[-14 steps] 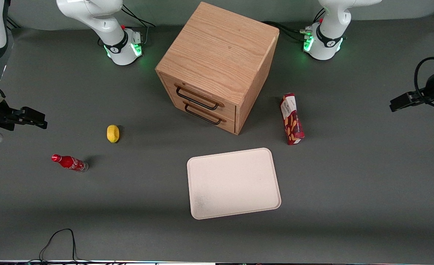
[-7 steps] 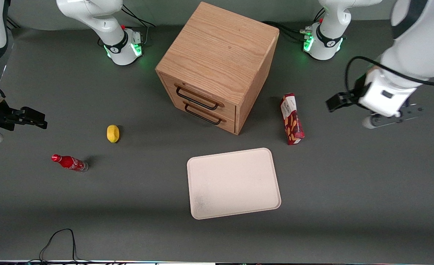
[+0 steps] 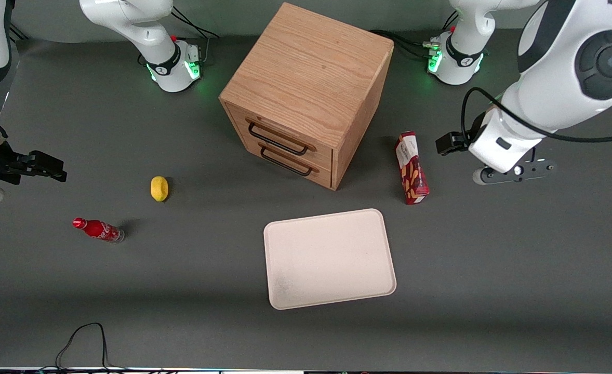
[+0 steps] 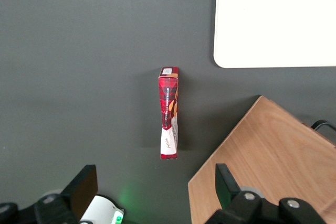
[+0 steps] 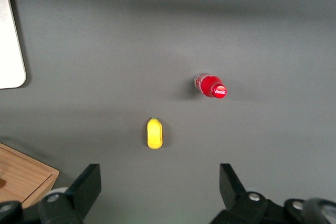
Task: Place red cookie box on tray
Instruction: 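Move the open left gripper over the upright red plaid cookie box, then lower the left gripper around the cookie box and close on it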
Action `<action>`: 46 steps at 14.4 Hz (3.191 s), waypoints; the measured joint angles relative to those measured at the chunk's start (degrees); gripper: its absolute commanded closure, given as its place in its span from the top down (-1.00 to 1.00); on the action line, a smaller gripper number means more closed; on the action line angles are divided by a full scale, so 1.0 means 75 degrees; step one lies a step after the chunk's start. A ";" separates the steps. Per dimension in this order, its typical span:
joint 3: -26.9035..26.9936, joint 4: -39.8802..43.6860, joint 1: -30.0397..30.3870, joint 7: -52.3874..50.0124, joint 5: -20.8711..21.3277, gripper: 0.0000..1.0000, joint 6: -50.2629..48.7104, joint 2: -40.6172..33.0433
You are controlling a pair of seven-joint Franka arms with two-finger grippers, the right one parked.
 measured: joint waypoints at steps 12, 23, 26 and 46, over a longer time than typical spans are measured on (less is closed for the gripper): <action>0.0003 -0.5841 0.0011 0.0942 0.0007 0.97 0.6514 -0.0830; -0.0064 -0.6739 -0.0358 0.0997 0.0007 0.97 0.8007 0.0033; -0.0064 -0.6739 -0.0358 0.0999 0.0007 0.95 0.8070 0.0109; 0.0012 -0.6798 -0.0304 0.1012 0.0007 -1.00 0.8046 0.0171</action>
